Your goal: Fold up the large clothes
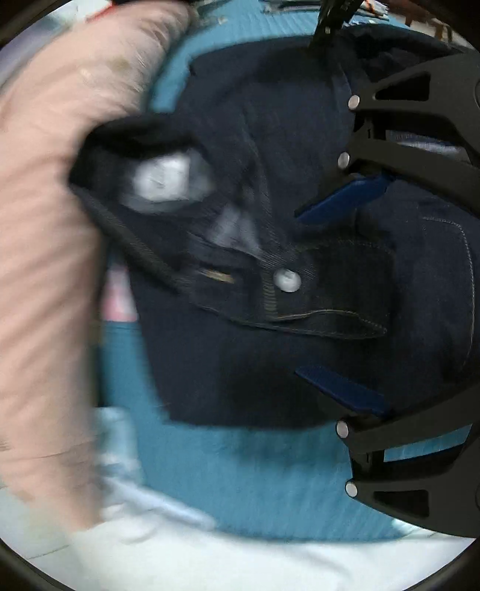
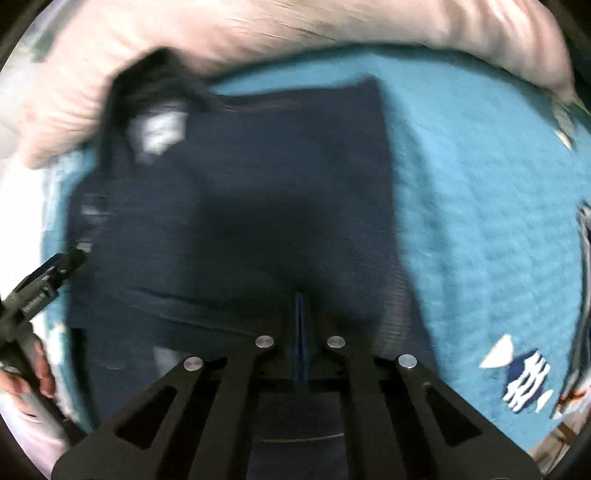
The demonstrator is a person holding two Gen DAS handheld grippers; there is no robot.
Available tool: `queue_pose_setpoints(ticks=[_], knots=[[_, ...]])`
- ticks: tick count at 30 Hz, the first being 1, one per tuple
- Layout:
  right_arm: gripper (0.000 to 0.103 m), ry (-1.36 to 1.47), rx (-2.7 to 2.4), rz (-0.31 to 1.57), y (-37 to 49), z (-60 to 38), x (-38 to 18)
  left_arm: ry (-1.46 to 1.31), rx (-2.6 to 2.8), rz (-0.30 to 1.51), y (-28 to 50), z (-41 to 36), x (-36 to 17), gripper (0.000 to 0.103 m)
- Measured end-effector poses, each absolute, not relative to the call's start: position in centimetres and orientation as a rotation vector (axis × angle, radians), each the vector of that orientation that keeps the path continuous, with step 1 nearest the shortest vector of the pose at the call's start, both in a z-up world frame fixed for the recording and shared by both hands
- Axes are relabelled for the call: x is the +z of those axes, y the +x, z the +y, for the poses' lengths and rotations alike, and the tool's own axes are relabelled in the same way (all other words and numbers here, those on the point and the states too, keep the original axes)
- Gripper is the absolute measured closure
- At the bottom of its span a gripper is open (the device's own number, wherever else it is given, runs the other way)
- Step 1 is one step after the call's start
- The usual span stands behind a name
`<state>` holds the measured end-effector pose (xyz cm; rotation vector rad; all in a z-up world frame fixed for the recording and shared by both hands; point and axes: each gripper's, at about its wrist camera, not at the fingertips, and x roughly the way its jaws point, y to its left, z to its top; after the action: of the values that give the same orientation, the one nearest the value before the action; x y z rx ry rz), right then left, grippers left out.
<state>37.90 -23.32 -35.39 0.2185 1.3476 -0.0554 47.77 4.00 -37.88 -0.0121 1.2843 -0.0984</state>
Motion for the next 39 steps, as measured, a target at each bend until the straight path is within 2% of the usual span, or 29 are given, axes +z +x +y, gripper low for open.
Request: queue_pose_setpoints(ticks=[4, 7, 11, 14, 16, 19, 22, 25, 26, 27, 30, 34, 39], knots=[[0.103, 0.374, -0.039, 1.334, 36.6, -27.6, -37.4, -0.091, -0.137, 1.316, 46.0, 4.4, -38.4, 0.030], [0.103, 0.212, -0.158, 1.296, 36.5, -27.6, -36.4, -0.100, -0.129, 1.323, 45.4, 4.2, -38.3, 0.031], [0.103, 0.298, -0.135, 1.334, 36.7, -28.6, -38.8, 0.002, -0.080, 1.261, 44.9, 2.6, -39.3, 0.031], [0.103, 0.284, -0.153, 1.336, 36.7, -28.2, -38.1, 0.034, -0.058, 1.257, 44.5, 2.0, -38.5, 0.031], [0.103, 0.275, -0.141, 1.328, 36.4, -28.1, -36.7, 0.018, -0.073, 1.264, 44.5, 2.0, -37.5, 0.035], [0.100, 0.354, -0.090, 1.266, 36.1, -28.6, -34.3, 0.037, -0.086, 1.229, 44.6, 2.2, -35.3, 0.034], [0.100, 0.394, -0.035, 1.194, 37.2, -28.8, -31.9, -0.066, -0.162, 1.234, 45.7, 2.4, -33.6, 0.034], [0.100, 0.385, -0.007, 1.205, 40.2, -27.3, -31.9, -0.125, -0.180, 1.222, 47.6, 2.1, -33.3, 0.036], [0.101, 0.405, 0.025, 1.217, 41.8, -26.5, -32.3, -0.128, -0.186, 1.228, 48.5, 1.8, -33.6, 0.047], [0.101, 0.438, 0.078, 1.241, 42.9, -25.4, -33.0, -0.132, -0.188, 1.259, 49.4, 1.3, -34.6, 0.064], [0.102, 0.478, 0.180, 1.261, 45.2, -22.0, -34.6, -0.149, -0.159, 1.285, 51.1, 0.8, -36.7, 0.072], [0.103, 0.379, 0.120, 1.311, 47.5, -20.3, -36.5, -0.088, -0.147, 1.282, 51.3, 1.2, -38.1, 0.080], [0.103, 0.320, -0.026, 1.262, 47.2, -25.4, -35.9, 0.053, -0.142, 1.263, 50.2, 0.9, -37.7, 0.082]])
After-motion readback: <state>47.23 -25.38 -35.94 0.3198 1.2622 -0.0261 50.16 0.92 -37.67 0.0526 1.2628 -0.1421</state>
